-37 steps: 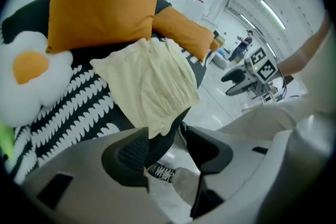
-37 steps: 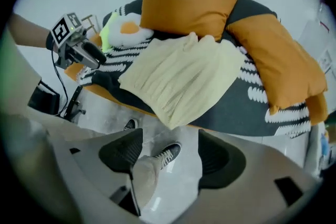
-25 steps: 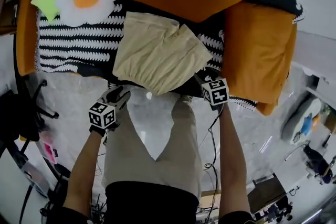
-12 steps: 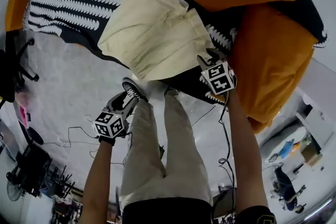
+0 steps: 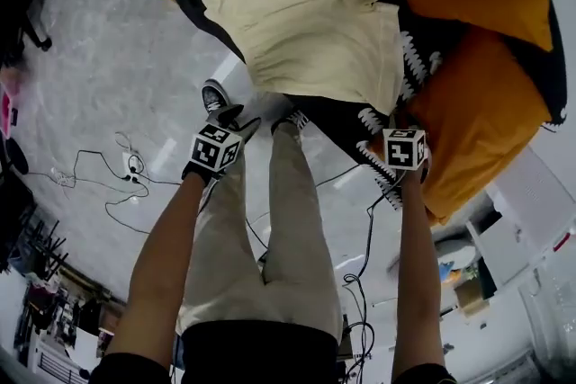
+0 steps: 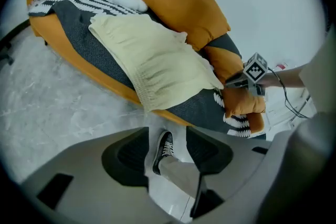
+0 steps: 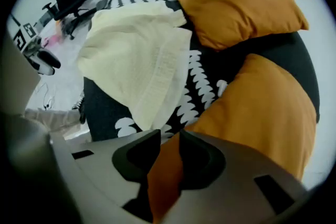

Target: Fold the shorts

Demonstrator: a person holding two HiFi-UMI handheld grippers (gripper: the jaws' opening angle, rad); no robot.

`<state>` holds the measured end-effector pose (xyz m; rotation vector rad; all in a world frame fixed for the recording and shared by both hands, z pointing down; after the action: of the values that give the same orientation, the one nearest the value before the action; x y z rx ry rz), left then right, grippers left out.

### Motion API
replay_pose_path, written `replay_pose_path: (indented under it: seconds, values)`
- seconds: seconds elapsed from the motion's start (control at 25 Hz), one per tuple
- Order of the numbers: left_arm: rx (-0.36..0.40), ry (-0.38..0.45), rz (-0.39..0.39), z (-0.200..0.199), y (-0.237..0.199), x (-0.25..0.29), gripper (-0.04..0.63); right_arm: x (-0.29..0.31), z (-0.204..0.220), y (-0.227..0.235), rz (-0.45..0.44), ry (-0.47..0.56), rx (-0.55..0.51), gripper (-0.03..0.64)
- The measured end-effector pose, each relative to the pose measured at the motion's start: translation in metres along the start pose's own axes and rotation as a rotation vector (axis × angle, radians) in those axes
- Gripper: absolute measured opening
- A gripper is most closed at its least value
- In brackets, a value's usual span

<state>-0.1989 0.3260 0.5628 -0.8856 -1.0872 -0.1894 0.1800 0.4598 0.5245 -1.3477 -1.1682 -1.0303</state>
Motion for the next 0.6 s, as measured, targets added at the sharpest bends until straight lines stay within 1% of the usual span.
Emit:
replay_pose_path:
  seconds: [0.04, 0.08, 0.12, 0.2, 0.24, 0.28, 0.36, 0.4, 0.48, 0.52, 0.56, 0.6]
  values:
    - [-0.01, 0.005, -0.007, 0.001, -0.006, 0.007, 0.235, 0.0, -0.002, 0.003, -0.002, 0.032, 0.015, 0.125]
    - [-0.03, 0.02, -0.014, 0.001, -0.013, 0.012, 0.235, -0.002, -0.005, 0.002, -0.036, 0.072, 0.018, 0.138]
    - [-0.057, 0.041, -0.018, 0.001, -0.02, 0.018, 0.236, -0.004, -0.007, -0.002, -0.091, 0.113, 0.006, 0.16]
    - [-0.106, 0.087, -0.022, 0.0, -0.036, 0.026, 0.25, -0.007, -0.012, -0.015, -0.196, 0.176, -0.048, 0.167]
    - [-0.119, 0.109, -0.021, -0.003, -0.044, 0.029, 0.255, -0.006, -0.015, -0.02, -0.224, 0.194, -0.081, 0.17]
    - [-0.124, 0.129, -0.015, -0.007, -0.051, 0.034, 0.259, -0.003, -0.019, -0.023, -0.233, 0.204, -0.112, 0.173]
    - [-0.107, 0.148, 0.019, -0.015, -0.058, 0.046, 0.275, 0.006, -0.023, -0.024, -0.225, 0.212, -0.164, 0.179]
    - [-0.093, 0.146, 0.045, -0.017, -0.056, 0.051, 0.292, 0.011, -0.021, -0.024, -0.218, 0.207, -0.187, 0.181]
    - [-0.075, 0.135, 0.093, -0.018, -0.048, 0.06, 0.293, 0.017, -0.012, -0.029, -0.197, 0.184, -0.239, 0.183]
    - [-0.067, 0.13, 0.105, -0.021, -0.044, 0.061, 0.291, 0.019, -0.009, -0.031, -0.182, 0.169, -0.265, 0.183]
    - [-0.054, 0.124, 0.105, -0.026, -0.041, 0.059, 0.225, 0.02, -0.009, -0.033, -0.162, 0.149, -0.288, 0.183]
    - [-0.033, 0.118, 0.097, -0.031, -0.039, 0.055, 0.097, 0.021, -0.01, -0.035, -0.137, 0.122, -0.312, 0.18]
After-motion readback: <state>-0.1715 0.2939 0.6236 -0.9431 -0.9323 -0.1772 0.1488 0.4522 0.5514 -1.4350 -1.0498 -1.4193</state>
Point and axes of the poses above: the fingertips, and each gripper's own axes: x forward along the fingers, y to its right, z out of its underside, the point moved 7 cm from there along -x, backward along the fingers, and after that the axes turned 7 degrees about -y, right-handed, at the moved point
